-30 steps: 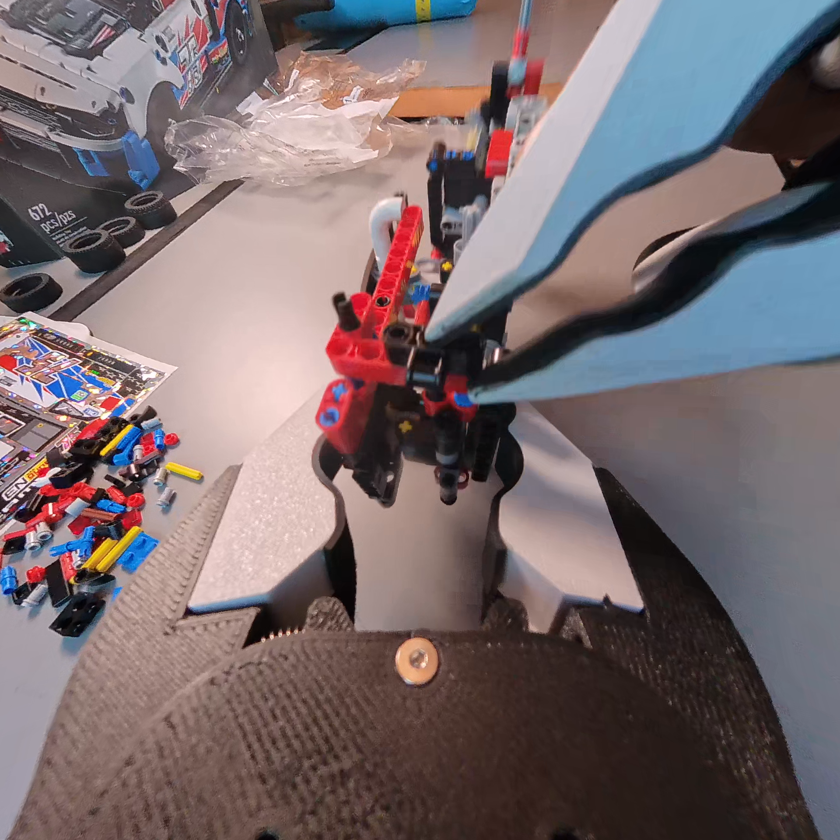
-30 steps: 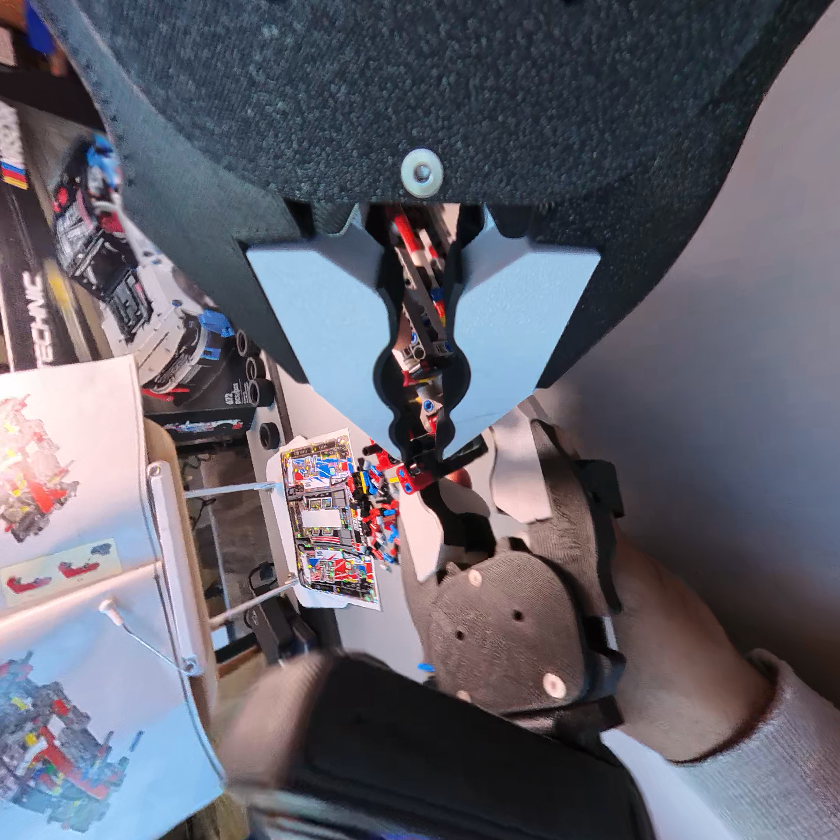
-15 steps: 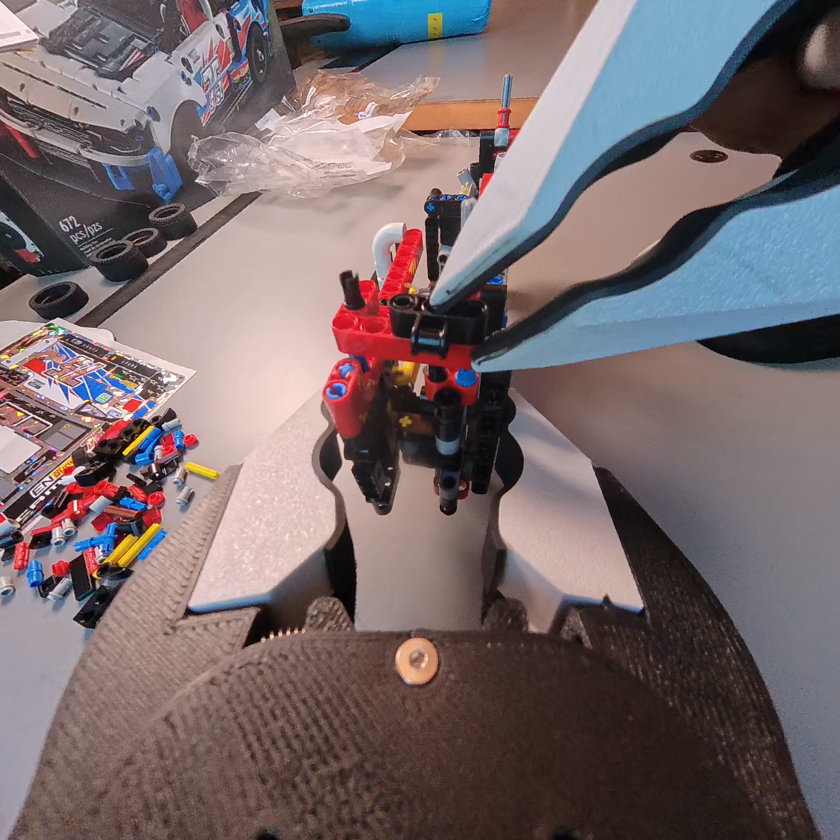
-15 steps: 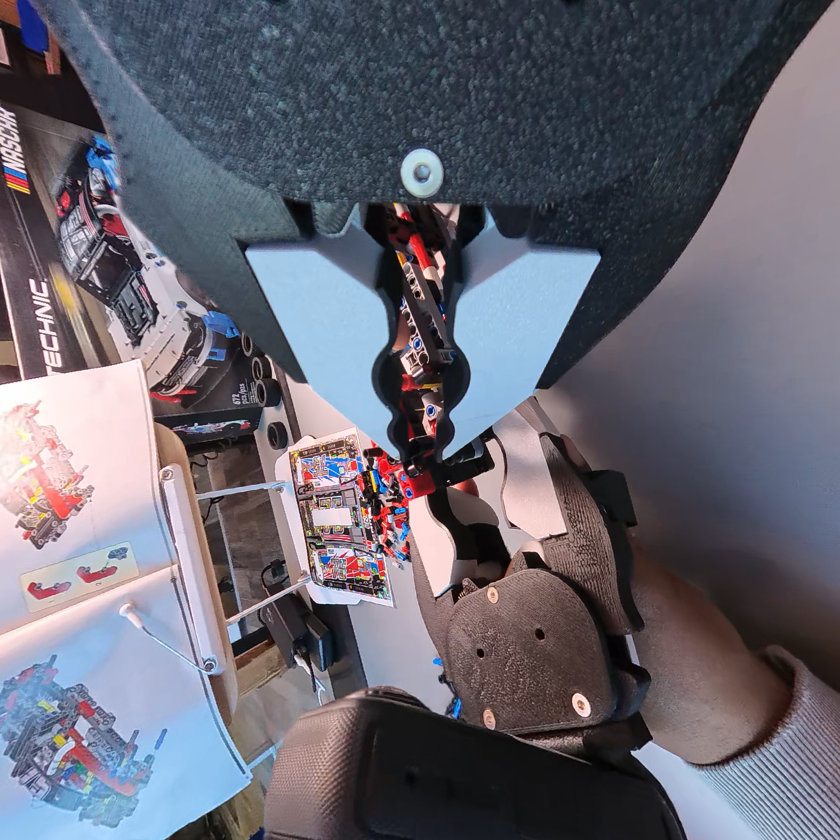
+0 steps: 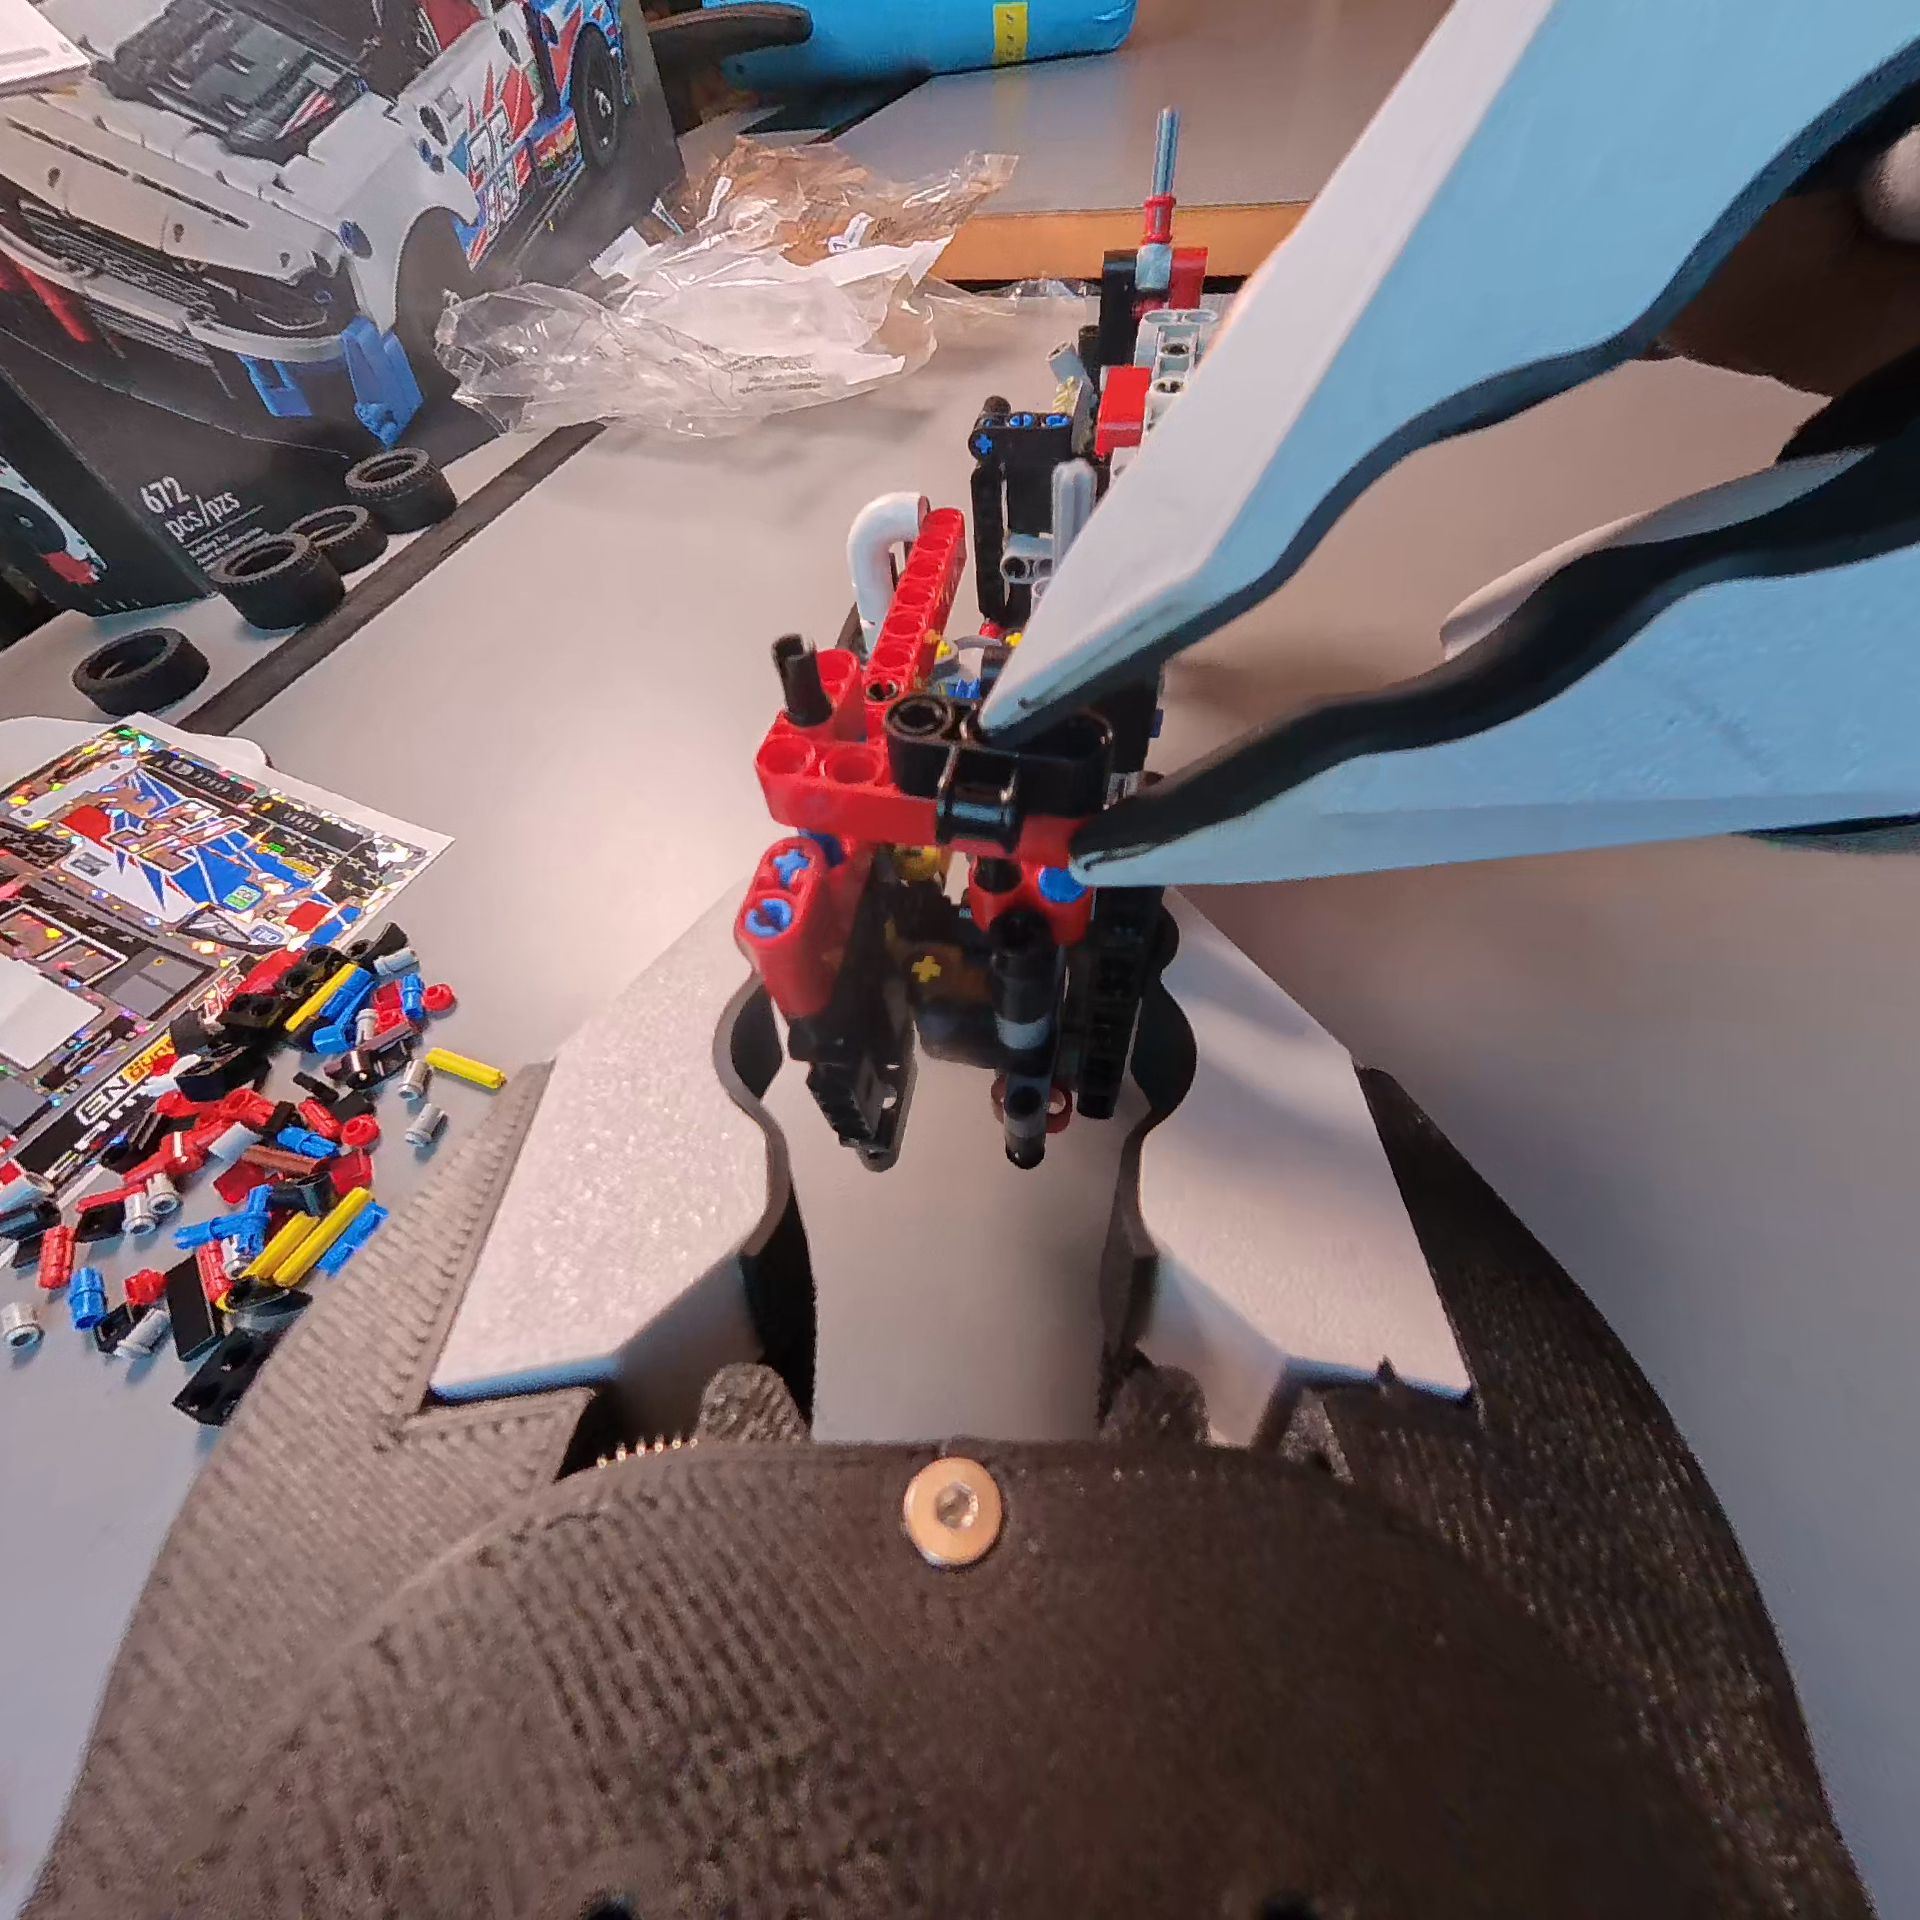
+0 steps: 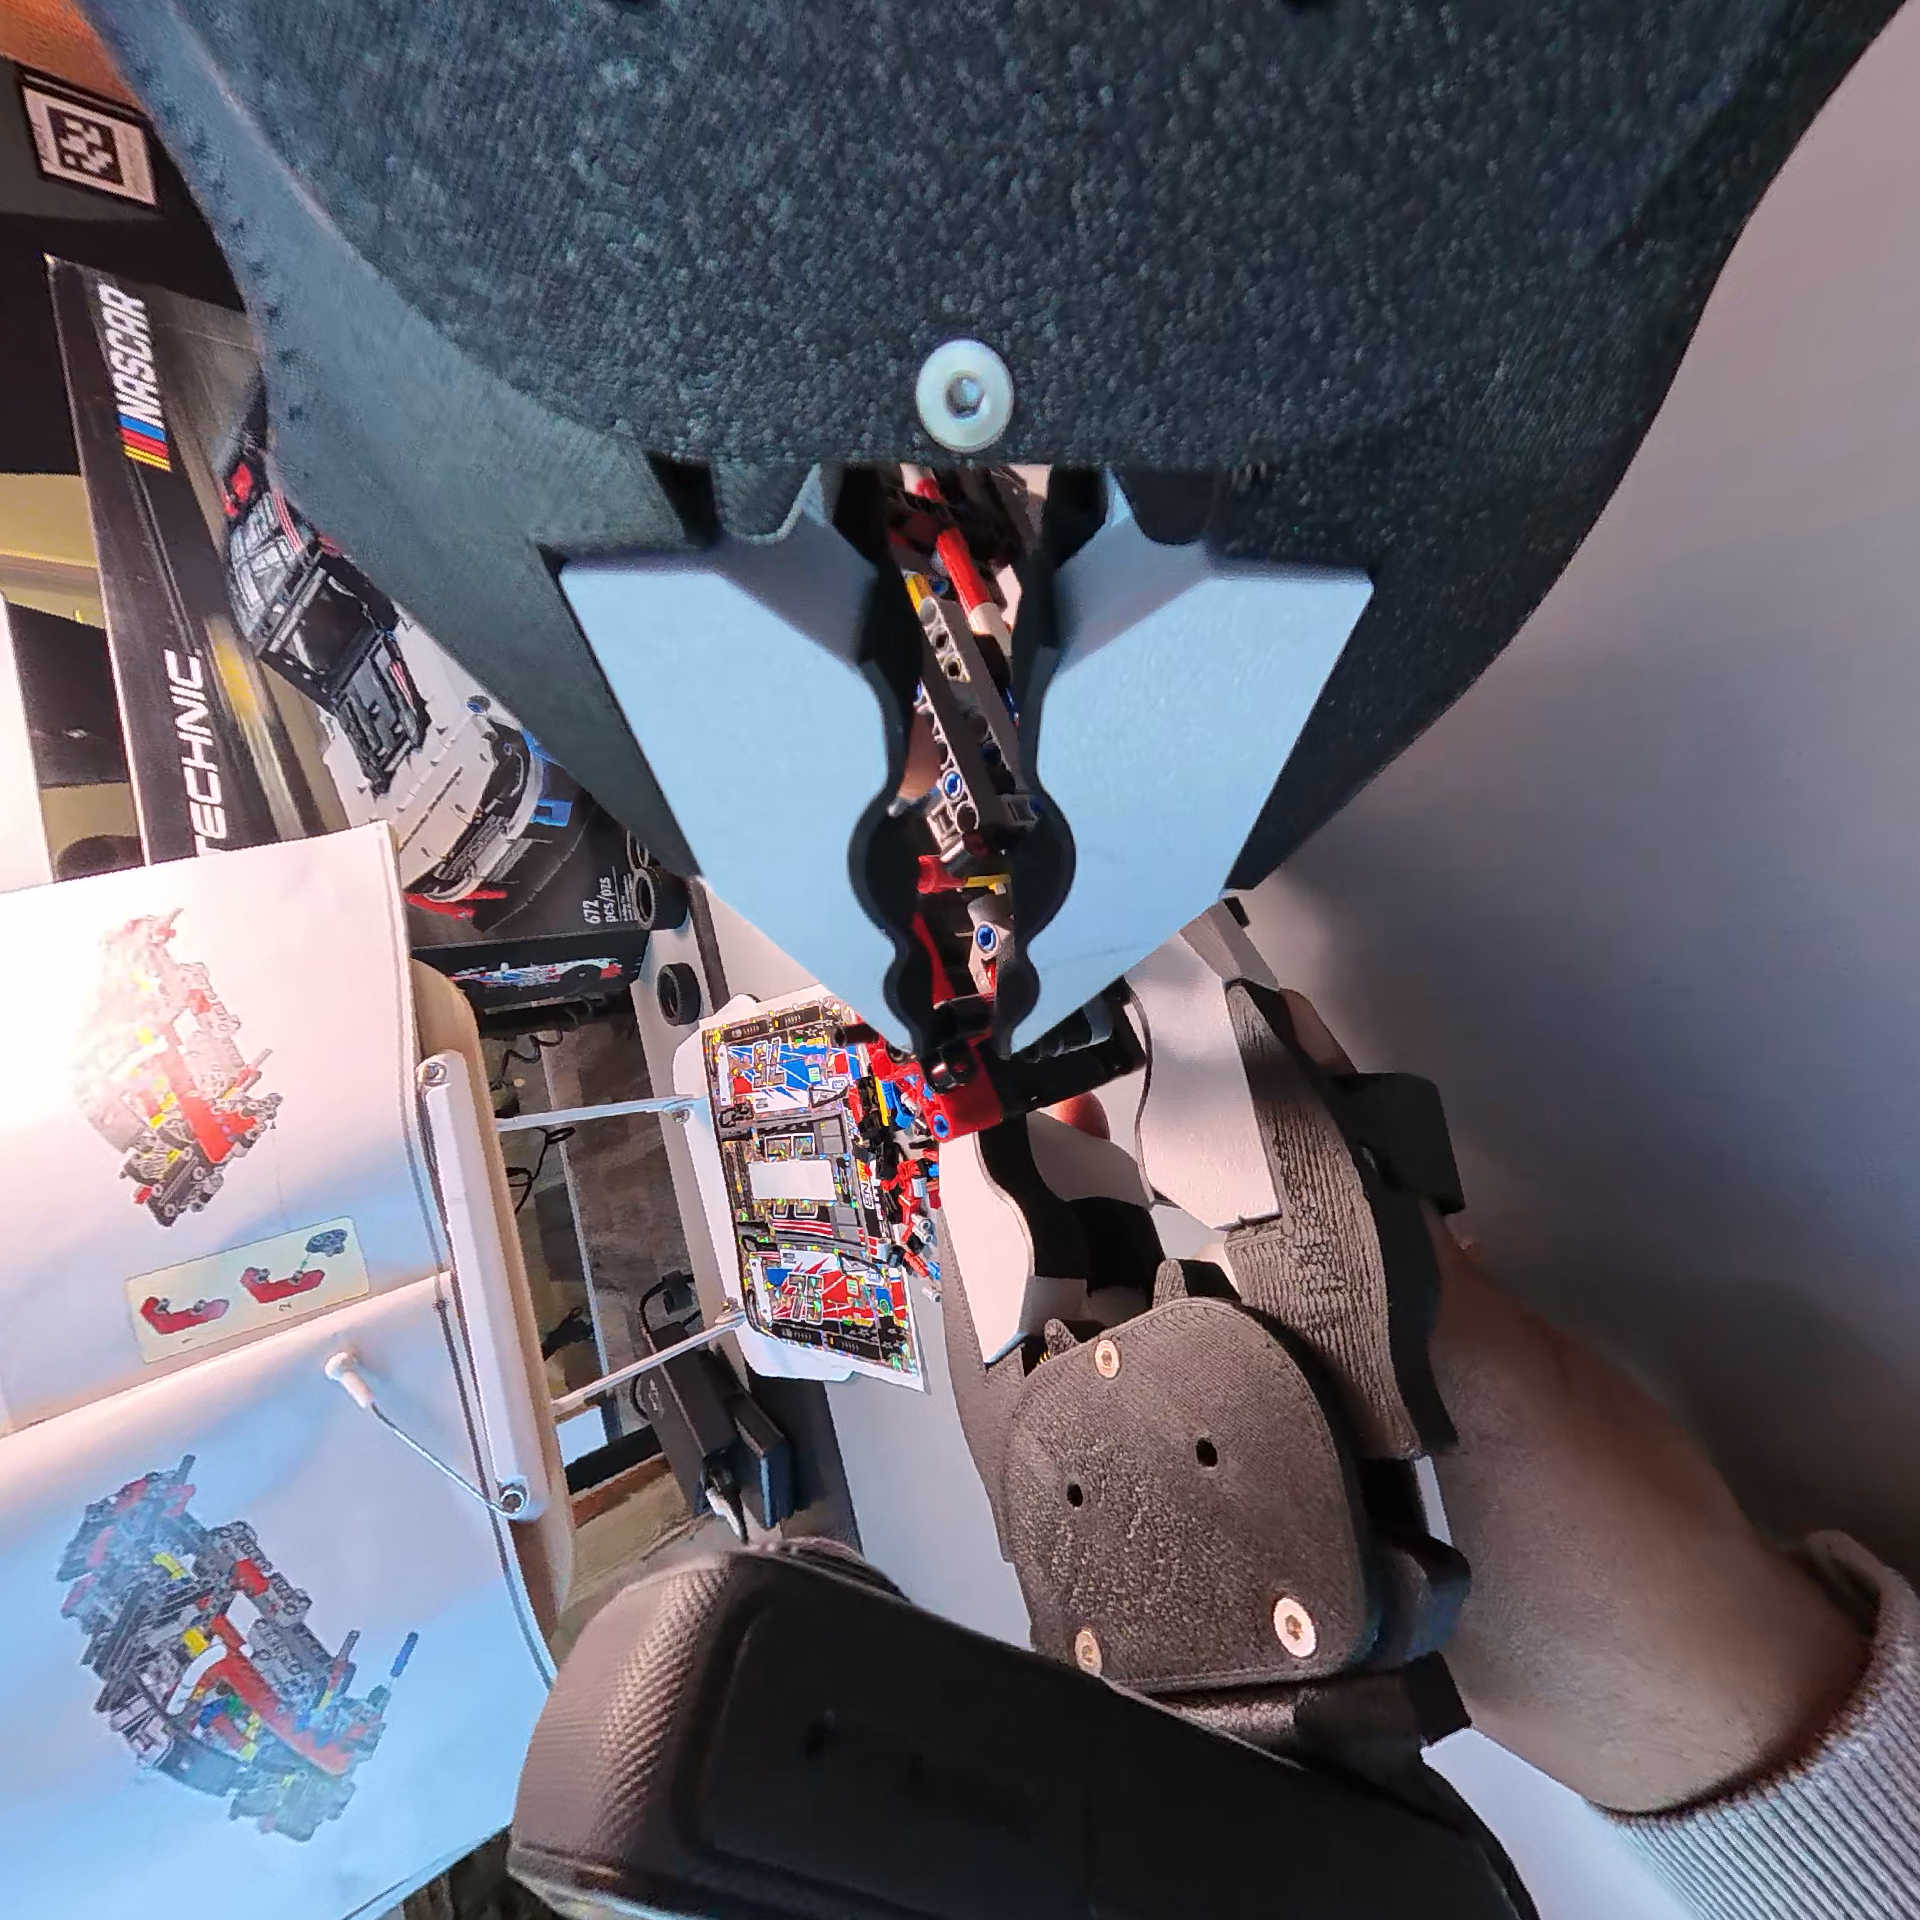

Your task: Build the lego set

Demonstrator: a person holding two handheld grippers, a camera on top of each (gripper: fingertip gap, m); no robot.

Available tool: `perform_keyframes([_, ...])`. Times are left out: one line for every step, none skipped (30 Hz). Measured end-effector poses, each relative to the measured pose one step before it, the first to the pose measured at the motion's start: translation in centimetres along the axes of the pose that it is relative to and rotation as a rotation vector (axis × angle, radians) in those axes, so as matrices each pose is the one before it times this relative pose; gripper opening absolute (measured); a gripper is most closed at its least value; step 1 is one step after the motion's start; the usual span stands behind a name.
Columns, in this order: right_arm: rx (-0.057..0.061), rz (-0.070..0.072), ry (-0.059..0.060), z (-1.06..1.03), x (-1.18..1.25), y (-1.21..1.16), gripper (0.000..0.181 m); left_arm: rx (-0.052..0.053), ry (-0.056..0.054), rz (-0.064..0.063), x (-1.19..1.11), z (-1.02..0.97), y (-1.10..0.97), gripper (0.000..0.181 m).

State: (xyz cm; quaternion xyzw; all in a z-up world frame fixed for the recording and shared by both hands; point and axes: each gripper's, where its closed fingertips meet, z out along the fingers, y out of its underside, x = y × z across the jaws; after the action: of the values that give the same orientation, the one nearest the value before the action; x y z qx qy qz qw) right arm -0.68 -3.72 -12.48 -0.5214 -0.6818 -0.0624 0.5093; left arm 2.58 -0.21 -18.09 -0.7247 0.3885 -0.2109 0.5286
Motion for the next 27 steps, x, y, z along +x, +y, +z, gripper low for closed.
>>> perform_keyframes([-0.0007,0.0051,-0.0035,-0.02,0.002,0.016,0.01,-0.0003,-0.0002,0.0006,0.005,0.012,-0.002,0.066])
perform_keyframes([-0.0004,0.0042,-0.0015,-0.021,0.001,0.0,0.01,0.0001,-0.0007,0.0001,0.01,0.009,-0.006,0.066])
perform_keyframes([0.0018,0.0008,-0.0017,-0.022,-0.019,-0.015,0.01,-0.0003,-0.0028,-0.0002,0.005,0.001,-0.002,0.066])
perform_keyframes([0.0038,0.0039,-0.0019,-0.021,0.014,-0.021,0.01,0.0004,-0.0034,-0.0033,-0.003,-0.002,-0.006,0.066])
perform_keyframes([-0.0014,0.0163,0.0031,-0.04,0.124,0.041,0.01,0.0035,-0.0027,-0.0077,-0.037,-0.009,-0.041,0.067])
perform_keyframes([-0.0079,0.0202,0.0104,-0.048,0.235,0.066,0.01,0.005,-0.0014,-0.0098,-0.035,-0.035,-0.046,0.067])
perform_keyframes([0.0056,0.0179,-0.0072,-0.039,-0.083,-0.098,0.011,0.0034,-0.0052,-0.0029,-0.013,-0.01,0.015,0.067])
perform_keyframes([0.009,0.0322,-0.0027,-0.066,-0.005,-0.117,0.013,0.0029,-0.0042,-0.0041,0.048,-0.001,0.002,0.067])
perform_keyframes([0.0209,0.046,0.0104,-0.201,0.231,-0.264,0.019,0.0004,-0.0022,-0.0086,0.054,-0.029,0.004,0.067])
perform_keyframes([0.0208,0.0521,0.0106,-0.315,0.302,-0.244,0.022,0.0022,-0.0051,-0.009,0.007,-0.054,0.004,0.067])
perform_keyframes([0.0084,0.0592,0.0078,-0.34,0.257,0.027,0.024,0.0011,-0.0074,-0.0086,0.0,-0.057,0.026,0.067])
perform_keyframes([-0.0015,0.0492,-0.0078,-0.295,-0.091,0.36,0.025,0.0004,-0.0093,-0.007,-0.033,-0.059,0.024,0.067])
perform_keyframes([-0.0063,0.0296,-0.0002,-0.246,-0.133,0.691,0.026,0.0032,-0.0083,-0.0056,-0.042,-0.07,-0.014,0.067])
perform_keyframes([-0.0064,0.0069,0.0291,-0.277,0.255,0.938,0.026,-0.0005,-0.0086,-0.0051,-0.065,-0.097,0.039,0.068])
perform_keyframes([-0.0035,0.0073,0.0338,-0.347,0.421,1.03,0.026,-0.0007,-0.0076,-0.0081,-0.071,-0.126,0.053,0.068])
perform_keyframes([-0.0031,0.0409,0.0214,-0.416,0.401,1.055,0.027,0.002,-0.0101,-0.0108,-0.093,-0.181,0.042,0.068])
perform_keyframes([-0.0114,0.0724,0.0016,-0.359,0.241,1.144,0.027,0.0056,-0.0124,-0.0099,-0.128,-0.209,-0.012,0.068])
perform_keyframes([-0.0184,0.0872,-0.0103,-0.22,0.098,1.197,0.028,0.0041,-0.0126,-0.0077,-0.152,-0.206,-0.04,0.068])
perform_keyframes([-0.016,0.0904,-0.0094,-0.055,0.07,1.095,0.032,0.0017,-0.0136,-0.0071,-0.171,-0.146,-0.002,0.067])
perform_keyframes([-0.0085,0.091,-0.0121,0.136,0.019,0.893,0.037,-0.0006,-0.0142,-0.0102,-0.164,-0.099,0.063,0.068])
perform_keyframes([-0.0107,0.089,-0.0174,0.352,0.02,0.805,0.044,-0.0015,-0.0127,-0.0118,-0.118,-0.082,0.098,0.068])
perform_keyframes([-0.0022,0.0842,-0.029,0.504,-0.01,0.533,0.051,-0.0001,-0.0087,-0.0134,-0.061,-0.073,0.048,0.068])
perform_keyframes([0.0104,0.0812,-0.0375,0.521,-0.014,0.189,0.056,-0.0017,-0.006,-0.0137,0.015,-0.066,0.063,0.068])
perform_keyframes([0.0076,0.0642,-0.0329,0.522,0.092,0.068,0.059,-0.0047,-0.0043,-0.013,0.085,-0.075,0.132,0.068])
perform_keyframes([0.0022,0.0352,-0.0359,0.482,-0.034,0.021,0.064,-0.0063,-0.0041,-0.0078,0.148,-0.078,0.164,0.068])
perform_keyframes([-0.0038,0.0166,-0.0324,0.446,-0.097,0.08,0.067,0.0012,0.0001,-0.0016,0.224,-0.143,0.039,0.068])
perform_keyframes([-0.0065,0.0005,-0.0276,0.406,-0.087,0.144,0.07,0.0059,0.0061,0.0032,0.33,-0.169,-0.09,0.069])
